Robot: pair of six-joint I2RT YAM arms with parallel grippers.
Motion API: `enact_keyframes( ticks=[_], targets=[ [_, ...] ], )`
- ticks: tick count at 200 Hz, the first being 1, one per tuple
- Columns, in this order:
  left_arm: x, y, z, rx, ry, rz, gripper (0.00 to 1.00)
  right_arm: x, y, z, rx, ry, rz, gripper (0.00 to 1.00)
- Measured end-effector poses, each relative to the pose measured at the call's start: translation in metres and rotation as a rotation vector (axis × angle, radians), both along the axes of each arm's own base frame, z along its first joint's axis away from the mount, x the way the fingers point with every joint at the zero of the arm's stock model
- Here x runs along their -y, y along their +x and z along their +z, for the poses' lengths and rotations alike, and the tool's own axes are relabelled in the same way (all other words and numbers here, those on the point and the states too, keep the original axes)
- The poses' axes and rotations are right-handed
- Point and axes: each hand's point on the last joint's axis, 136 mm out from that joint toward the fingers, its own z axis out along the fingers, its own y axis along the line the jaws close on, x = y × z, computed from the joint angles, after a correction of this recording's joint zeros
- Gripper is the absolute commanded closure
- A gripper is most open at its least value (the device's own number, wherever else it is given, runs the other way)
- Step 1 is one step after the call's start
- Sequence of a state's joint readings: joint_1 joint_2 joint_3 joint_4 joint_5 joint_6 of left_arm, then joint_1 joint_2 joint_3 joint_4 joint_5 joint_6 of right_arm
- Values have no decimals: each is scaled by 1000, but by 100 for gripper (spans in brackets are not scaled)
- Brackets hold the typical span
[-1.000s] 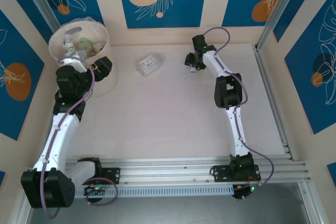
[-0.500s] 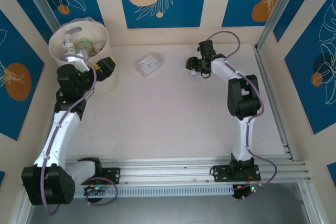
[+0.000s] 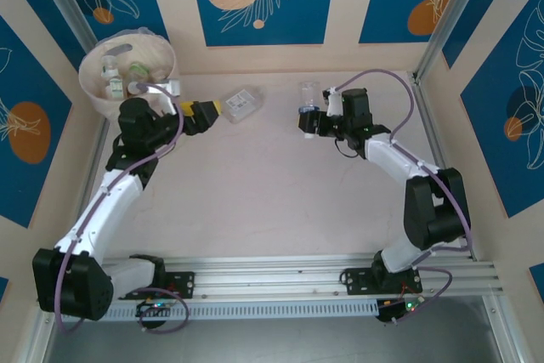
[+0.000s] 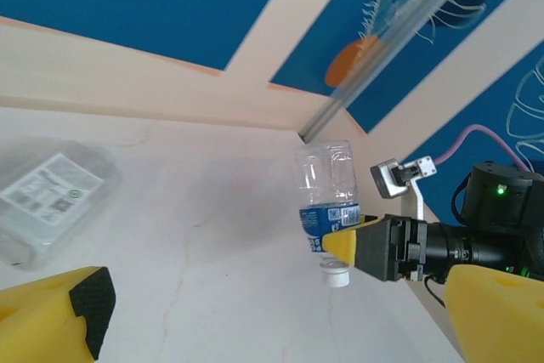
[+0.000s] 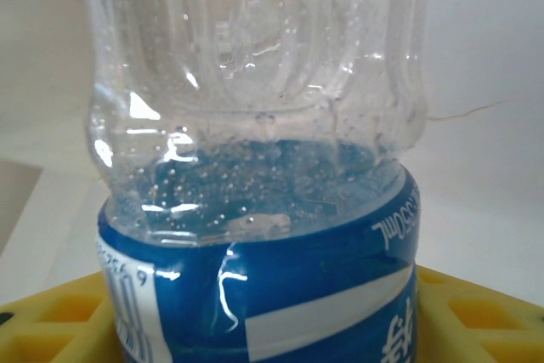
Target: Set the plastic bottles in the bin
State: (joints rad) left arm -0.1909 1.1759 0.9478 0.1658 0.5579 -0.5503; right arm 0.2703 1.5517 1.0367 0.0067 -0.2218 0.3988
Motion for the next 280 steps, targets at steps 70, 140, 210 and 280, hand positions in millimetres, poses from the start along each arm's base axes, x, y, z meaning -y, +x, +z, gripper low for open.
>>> enact_keyframes(
  ticks=[70, 140, 210, 280],
  targets=[
    [70, 18, -39, -122, -40, -150, 0, -79, -50, 39, 46, 197, 372, 100],
    [91, 34, -38, -144, -109, -157, 0, -132, -69, 63, 26, 235, 568, 97],
    [86, 42, -37, -140, -107, -107, 15, -145, -81, 56, -21, 204, 584, 91],
    [93, 43, -35, -152, -102, -145, 48, -143, -82, 53, -29, 196, 585, 57]
  ],
)
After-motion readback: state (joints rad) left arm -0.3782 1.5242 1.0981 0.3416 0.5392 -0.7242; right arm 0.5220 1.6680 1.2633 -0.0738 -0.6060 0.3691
